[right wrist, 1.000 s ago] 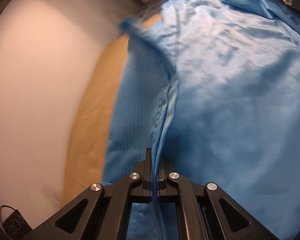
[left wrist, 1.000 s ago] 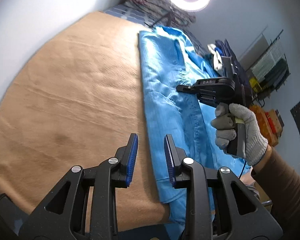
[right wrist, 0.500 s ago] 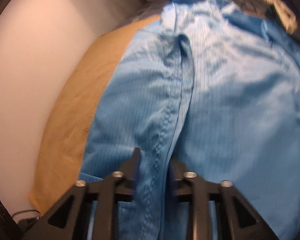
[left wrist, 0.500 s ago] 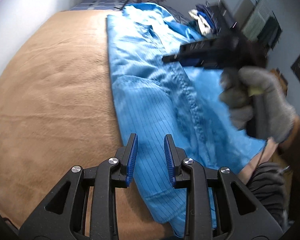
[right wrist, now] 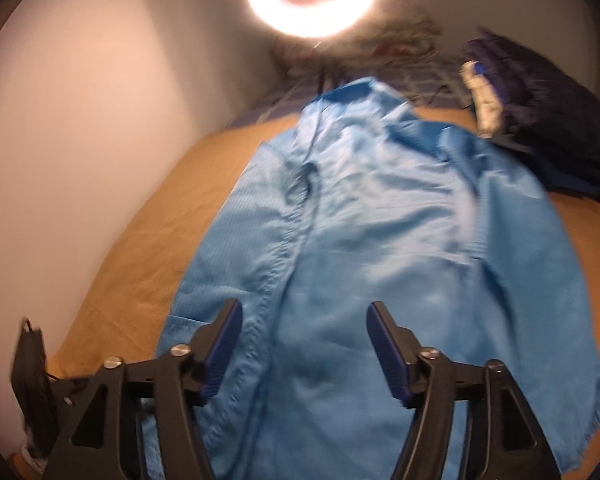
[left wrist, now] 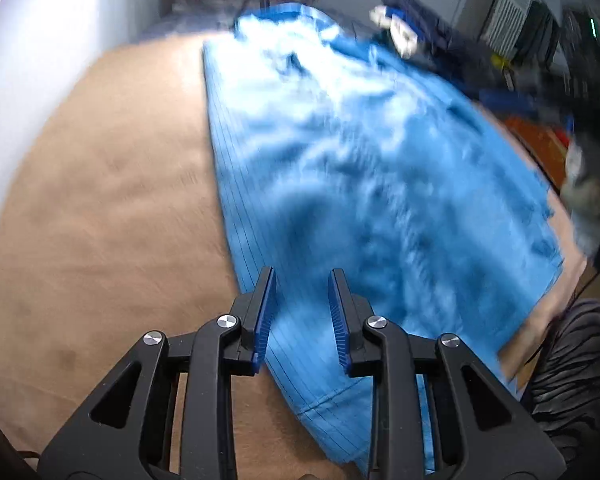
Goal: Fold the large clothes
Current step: 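Move the right tool to the other sleeve cuff and close on it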
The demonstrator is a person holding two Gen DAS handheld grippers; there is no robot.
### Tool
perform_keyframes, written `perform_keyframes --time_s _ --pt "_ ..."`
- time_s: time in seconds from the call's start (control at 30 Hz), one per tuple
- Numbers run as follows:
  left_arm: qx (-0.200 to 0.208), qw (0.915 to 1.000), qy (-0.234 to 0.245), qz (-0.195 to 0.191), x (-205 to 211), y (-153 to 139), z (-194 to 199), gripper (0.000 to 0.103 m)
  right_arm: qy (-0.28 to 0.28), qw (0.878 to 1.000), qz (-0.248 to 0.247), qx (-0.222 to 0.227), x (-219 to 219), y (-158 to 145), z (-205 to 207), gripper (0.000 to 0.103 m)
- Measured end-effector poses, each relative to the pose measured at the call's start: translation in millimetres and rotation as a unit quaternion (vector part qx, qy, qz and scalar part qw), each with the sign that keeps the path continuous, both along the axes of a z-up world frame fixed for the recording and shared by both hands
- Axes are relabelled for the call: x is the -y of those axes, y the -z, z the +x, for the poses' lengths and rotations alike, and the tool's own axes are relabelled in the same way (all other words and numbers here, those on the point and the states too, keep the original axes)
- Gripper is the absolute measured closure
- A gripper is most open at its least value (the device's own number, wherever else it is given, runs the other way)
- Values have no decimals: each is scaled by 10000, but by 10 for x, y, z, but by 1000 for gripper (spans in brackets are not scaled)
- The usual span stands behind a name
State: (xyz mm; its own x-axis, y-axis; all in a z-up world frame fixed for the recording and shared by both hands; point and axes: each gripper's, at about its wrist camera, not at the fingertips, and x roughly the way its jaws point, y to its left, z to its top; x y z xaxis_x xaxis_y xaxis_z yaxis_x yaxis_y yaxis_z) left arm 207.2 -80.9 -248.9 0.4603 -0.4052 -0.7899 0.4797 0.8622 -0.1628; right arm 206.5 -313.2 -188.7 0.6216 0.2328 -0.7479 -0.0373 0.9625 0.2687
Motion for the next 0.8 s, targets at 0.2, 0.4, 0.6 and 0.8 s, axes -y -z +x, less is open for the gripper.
perform_keyframes --time_s 0.2,0.4,0.6,0.8 --pt "668 9976 143 68 38 -669 1 62 421 9982 -377 180 454 -159 -439 19" --pt "760 9970 163 -64 187 -1196 -19 54 628 9956 -675 153 914 -294 -895 18" --pt "730 9963 334 -308 529 -1480 -266 54 1209 9901 -714 -22 1473 -256 -1186 18" --pt "513 9942 615 -716 924 -1369 -444 54 2100 9773 -91 -254 2177 -35 -1441 18"
